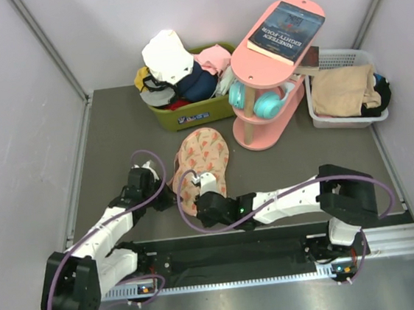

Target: Unzip the laundry bag and remove the bra

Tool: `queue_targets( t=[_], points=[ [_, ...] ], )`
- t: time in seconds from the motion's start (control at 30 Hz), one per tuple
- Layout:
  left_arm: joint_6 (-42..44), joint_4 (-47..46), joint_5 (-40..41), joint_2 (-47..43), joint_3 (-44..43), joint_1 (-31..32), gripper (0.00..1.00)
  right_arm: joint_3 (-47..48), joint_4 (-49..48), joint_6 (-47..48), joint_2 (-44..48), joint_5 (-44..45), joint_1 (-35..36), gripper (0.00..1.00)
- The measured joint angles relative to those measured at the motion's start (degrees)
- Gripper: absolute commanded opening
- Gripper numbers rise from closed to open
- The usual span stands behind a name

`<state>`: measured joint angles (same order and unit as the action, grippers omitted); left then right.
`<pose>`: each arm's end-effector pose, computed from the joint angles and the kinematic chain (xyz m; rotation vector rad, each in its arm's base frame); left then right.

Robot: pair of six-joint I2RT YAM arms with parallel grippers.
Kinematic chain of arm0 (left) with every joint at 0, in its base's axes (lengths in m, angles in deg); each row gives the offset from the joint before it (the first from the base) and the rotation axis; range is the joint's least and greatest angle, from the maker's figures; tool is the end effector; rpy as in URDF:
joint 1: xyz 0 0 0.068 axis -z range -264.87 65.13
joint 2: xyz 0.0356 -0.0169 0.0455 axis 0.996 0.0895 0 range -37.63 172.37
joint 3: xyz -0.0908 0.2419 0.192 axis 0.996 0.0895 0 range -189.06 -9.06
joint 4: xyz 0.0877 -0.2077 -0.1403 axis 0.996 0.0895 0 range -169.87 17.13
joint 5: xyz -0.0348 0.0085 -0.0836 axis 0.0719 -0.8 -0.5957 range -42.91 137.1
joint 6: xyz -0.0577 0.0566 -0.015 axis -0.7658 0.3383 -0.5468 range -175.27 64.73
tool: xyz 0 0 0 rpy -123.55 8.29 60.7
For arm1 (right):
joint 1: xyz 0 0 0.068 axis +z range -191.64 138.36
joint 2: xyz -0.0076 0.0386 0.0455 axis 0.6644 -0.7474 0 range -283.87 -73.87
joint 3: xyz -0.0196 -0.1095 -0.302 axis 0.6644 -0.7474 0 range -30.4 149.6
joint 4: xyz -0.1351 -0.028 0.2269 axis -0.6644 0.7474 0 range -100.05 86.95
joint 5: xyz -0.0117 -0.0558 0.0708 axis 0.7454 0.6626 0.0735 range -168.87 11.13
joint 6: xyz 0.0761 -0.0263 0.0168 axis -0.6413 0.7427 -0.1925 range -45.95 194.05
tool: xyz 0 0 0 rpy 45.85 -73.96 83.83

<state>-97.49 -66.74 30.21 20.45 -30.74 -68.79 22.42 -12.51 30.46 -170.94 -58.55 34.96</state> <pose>0.1697 -0.0705 0.1723 -0.4410 2.5167 -0.7887 0.1133 0.3681 0.2004 -0.4845 2.2956 0.6978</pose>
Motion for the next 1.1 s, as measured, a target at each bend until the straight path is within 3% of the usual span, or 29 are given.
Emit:
queue_targets(
  t=[0.57, 1.1],
  points=[
    [2.1, -0.1, 0.9, 0.7, -1.3, -1.3, 0.00, -6.3, 6.8, -2.6, 9.3, 5.7, -1.2, 0.00],
    [5.9, 0.6, 2.0, 1.0, -3.5, -2.0, 0.00, -6.3, 5.5, -1.6, 9.2, 5.7, -1.4, 0.00]
  ],
)
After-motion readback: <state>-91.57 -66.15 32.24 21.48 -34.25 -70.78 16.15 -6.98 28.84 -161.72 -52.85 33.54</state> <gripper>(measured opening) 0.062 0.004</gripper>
